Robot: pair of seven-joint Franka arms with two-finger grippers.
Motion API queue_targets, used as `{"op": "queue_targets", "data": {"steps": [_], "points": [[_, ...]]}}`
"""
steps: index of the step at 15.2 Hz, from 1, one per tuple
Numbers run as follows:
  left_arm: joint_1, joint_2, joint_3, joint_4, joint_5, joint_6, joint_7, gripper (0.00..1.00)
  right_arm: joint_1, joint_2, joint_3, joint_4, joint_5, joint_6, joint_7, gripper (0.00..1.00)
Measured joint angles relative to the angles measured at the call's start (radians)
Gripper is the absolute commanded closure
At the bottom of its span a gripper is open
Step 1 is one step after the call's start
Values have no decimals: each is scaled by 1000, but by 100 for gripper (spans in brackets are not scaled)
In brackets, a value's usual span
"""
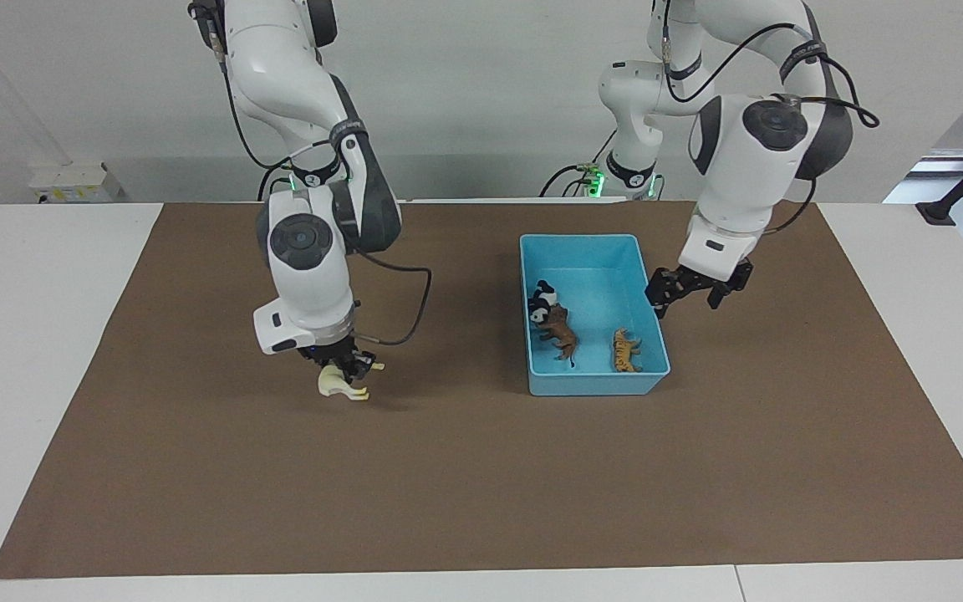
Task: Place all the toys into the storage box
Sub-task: 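Carry the cream horse over the box and release it with the right gripper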
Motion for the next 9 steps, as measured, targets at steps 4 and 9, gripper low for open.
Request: {"op": "queue_targets", "data": {"steps": [4, 9], "points": [[112, -56, 5, 43, 0, -99, 153, 0, 202, 38, 8, 250, 29, -89, 192, 100], [121, -168, -3, 52, 0, -295, 180, 0, 423, 189, 7, 390, 78, 72, 324, 100]]}}
